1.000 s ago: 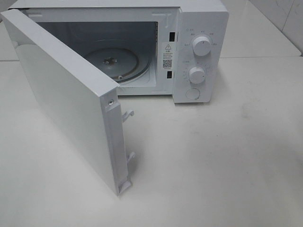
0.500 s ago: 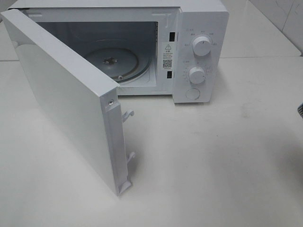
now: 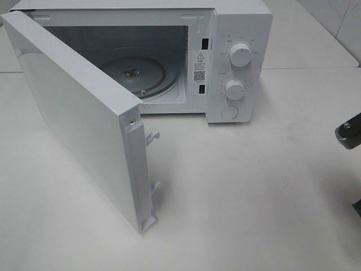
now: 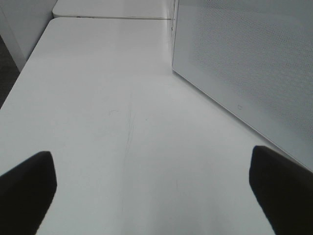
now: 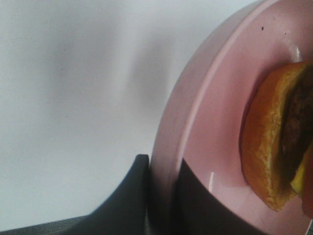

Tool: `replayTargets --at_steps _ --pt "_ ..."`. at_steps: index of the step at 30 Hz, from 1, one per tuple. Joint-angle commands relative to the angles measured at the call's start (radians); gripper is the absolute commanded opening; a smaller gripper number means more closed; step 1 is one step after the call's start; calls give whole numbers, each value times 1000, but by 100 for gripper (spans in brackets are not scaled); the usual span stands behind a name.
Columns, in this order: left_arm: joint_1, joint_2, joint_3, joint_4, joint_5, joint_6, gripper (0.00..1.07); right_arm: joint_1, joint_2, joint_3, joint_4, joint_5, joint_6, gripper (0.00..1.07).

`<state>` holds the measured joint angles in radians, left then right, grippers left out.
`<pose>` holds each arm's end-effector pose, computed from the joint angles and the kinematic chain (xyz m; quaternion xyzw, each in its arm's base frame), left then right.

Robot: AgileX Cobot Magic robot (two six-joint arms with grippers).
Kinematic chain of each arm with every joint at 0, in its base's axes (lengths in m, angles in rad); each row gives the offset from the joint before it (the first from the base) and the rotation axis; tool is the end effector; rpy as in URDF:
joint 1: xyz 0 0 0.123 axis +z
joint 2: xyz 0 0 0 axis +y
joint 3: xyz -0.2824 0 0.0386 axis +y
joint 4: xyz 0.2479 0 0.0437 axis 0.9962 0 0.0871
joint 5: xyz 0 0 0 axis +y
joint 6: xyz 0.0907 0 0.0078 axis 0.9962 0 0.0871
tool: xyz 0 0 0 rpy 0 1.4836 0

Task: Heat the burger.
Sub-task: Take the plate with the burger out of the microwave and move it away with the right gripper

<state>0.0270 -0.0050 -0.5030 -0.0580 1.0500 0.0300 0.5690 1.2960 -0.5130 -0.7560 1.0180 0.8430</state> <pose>-0.0055 -0.0047 0.2790 0.0024 0.8480 -0.0139 0.5299 0.1698 0.0454 0.1875 -0.0871 0.9478 -0.2709 0.1438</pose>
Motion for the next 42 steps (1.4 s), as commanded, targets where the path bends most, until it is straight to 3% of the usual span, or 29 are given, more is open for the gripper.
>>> replayTargets --at_steps 1,18,29,34,42 --pt "2 -19 3 -4 -13 -8 100 -6 66 -14 -67 14 113 1" --pt "2 -19 3 -4 -13 -8 100 -6 297 -14 -83 -109 289 3" --pt "2 -19 3 -4 -13 -8 100 -6 431 -14 -169 -153 461 6" --pt "2 -19 3 -4 -13 -8 100 -6 442 -14 -187 -170 521 10" --pt "2 -19 3 -4 -13 -8 100 -4 438 -14 -164 -195 502 32"
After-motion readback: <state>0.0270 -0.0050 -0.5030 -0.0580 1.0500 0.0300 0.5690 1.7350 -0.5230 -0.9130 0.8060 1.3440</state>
